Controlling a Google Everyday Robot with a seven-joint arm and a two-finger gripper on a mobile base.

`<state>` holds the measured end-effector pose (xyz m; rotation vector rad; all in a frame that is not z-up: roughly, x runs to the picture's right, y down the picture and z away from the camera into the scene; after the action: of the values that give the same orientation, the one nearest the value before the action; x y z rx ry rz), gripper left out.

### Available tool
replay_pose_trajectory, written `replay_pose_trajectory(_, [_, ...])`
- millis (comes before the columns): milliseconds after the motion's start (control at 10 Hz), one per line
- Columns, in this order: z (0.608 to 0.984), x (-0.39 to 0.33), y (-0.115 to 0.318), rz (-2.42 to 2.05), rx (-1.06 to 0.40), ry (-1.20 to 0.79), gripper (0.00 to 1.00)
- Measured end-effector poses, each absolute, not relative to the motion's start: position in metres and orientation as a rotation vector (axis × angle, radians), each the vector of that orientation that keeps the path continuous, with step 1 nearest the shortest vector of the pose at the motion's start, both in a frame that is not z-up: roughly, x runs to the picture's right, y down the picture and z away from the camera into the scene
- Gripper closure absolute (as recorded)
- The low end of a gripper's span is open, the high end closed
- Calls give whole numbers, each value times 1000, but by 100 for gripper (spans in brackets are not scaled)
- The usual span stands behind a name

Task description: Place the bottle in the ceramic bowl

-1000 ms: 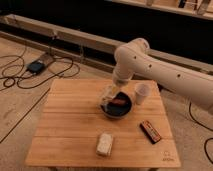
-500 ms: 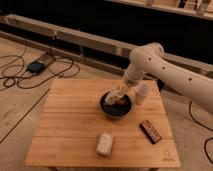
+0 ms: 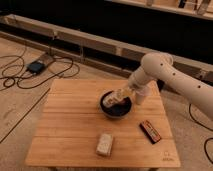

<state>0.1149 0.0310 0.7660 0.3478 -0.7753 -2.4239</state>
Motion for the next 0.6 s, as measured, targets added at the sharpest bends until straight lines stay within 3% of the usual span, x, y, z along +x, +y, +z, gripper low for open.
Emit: replay_pose_trajectory(600, [768, 114, 45, -2443, 402, -826, 23])
